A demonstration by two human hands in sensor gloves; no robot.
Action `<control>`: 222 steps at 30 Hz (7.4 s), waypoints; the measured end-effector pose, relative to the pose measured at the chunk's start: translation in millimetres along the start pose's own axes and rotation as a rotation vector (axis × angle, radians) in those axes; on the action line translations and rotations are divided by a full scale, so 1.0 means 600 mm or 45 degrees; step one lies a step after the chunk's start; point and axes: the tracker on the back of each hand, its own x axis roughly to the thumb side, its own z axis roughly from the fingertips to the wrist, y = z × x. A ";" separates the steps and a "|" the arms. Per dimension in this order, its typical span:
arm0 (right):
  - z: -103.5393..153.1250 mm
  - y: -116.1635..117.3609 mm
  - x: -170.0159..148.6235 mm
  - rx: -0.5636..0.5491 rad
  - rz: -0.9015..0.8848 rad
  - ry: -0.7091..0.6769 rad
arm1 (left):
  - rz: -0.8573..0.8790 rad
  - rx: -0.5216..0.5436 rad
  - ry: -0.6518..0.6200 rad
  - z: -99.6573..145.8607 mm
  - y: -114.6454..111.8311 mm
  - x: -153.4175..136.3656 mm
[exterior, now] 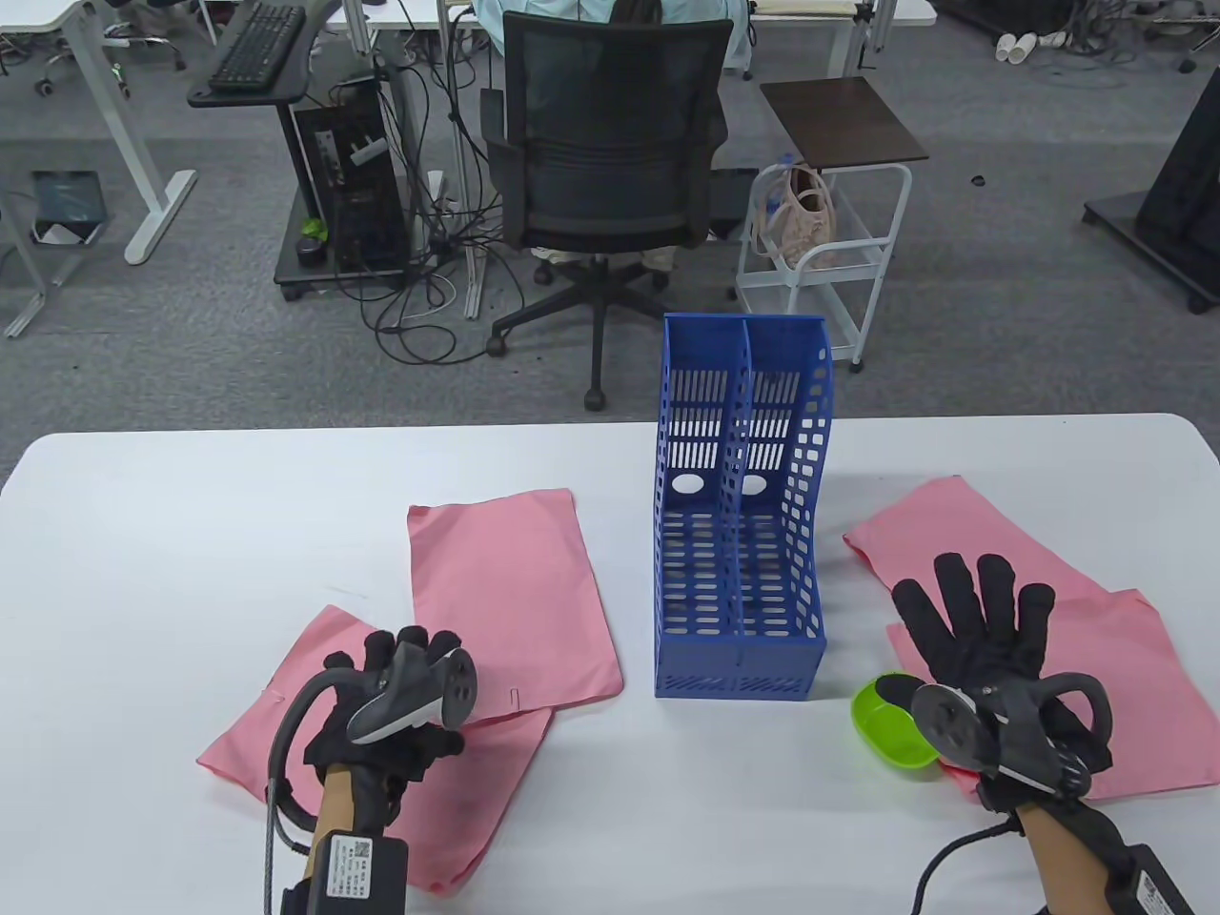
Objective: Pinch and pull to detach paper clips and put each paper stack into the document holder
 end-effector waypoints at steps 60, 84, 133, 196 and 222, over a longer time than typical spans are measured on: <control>0.003 -0.016 -0.003 -0.014 -0.091 -0.008 | 1.465 1.236 0.175 0.127 0.124 -0.118; 0.000 -0.222 0.118 -0.327 -0.686 -0.386 | 0.382 1.628 0.123 0.348 0.194 0.084; -0.021 -0.267 0.154 -0.198 -0.552 -0.577 | 0.614 0.702 -0.816 0.218 0.182 0.084; 0.049 0.025 -0.131 0.233 -0.542 0.351 | 0.953 1.211 0.189 0.155 0.429 0.233; 0.049 0.041 -0.117 0.285 -0.445 0.336 | 1.073 0.767 -0.186 0.010 0.289 0.321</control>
